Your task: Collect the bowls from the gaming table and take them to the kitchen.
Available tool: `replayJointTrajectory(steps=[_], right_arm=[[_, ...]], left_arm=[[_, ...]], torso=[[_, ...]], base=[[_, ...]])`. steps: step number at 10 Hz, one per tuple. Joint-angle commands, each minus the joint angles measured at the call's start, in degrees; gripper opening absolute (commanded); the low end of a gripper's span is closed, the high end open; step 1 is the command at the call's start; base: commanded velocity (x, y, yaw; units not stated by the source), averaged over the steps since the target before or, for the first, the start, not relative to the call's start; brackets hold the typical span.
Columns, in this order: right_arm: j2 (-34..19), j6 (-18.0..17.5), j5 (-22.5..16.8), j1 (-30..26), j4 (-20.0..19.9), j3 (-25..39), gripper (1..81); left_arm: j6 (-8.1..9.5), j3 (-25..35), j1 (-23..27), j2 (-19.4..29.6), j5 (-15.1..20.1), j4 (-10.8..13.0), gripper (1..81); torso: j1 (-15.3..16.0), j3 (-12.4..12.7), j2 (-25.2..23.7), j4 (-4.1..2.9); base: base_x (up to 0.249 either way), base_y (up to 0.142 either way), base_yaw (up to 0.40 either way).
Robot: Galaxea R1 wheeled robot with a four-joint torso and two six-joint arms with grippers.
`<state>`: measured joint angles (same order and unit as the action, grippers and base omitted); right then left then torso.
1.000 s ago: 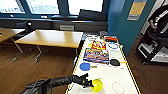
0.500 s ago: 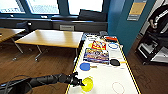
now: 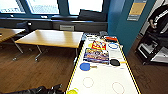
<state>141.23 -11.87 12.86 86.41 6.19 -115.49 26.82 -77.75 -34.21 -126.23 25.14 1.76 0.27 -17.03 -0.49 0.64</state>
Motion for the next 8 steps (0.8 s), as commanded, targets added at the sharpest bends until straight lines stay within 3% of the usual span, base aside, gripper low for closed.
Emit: replayJointTrajectory(steps=[1, 3, 5, 8], right_arm=[[-2.3, -0.2, -2.9, -0.5, 0.8, 1.1, 1.0], [-2.4, -0.2, -2.8, -0.3, 0.8, 1.1, 1.0], [-2.4, 0.0, -2.6, 0.0, 0.9, 1.0, 1.0], [-2.2, 0.2, -2.5, 0.3, 0.9, 0.7, 1.0]], left_arm=[[-0.45, 5.5, -10.9, 7.1, -8.3, 12.6, 1.0], [-0.45, 1.7, -17.9, 5.6, -11.9, 16.2, 1.0], [-0.62, -3.7, -23.1, 3.1, -15.1, 17.1, 1.0], [-0.63, -10.3, -27.6, -0.1, -17.0, 18.7, 1.0]], torso=[[0.0, 1.2, 0.0, 0.0], [0.0, 2.2, 0.0, 0.0], [0.0, 3.8, 0.0, 0.0], [0.0, 6.4, 0.0, 0.0]], base=[[0.0, 0.0, 0.0], [0.0, 0.0, 0.0], [0.0, 0.0, 0.0], [0.0, 0.0, 0.0]])
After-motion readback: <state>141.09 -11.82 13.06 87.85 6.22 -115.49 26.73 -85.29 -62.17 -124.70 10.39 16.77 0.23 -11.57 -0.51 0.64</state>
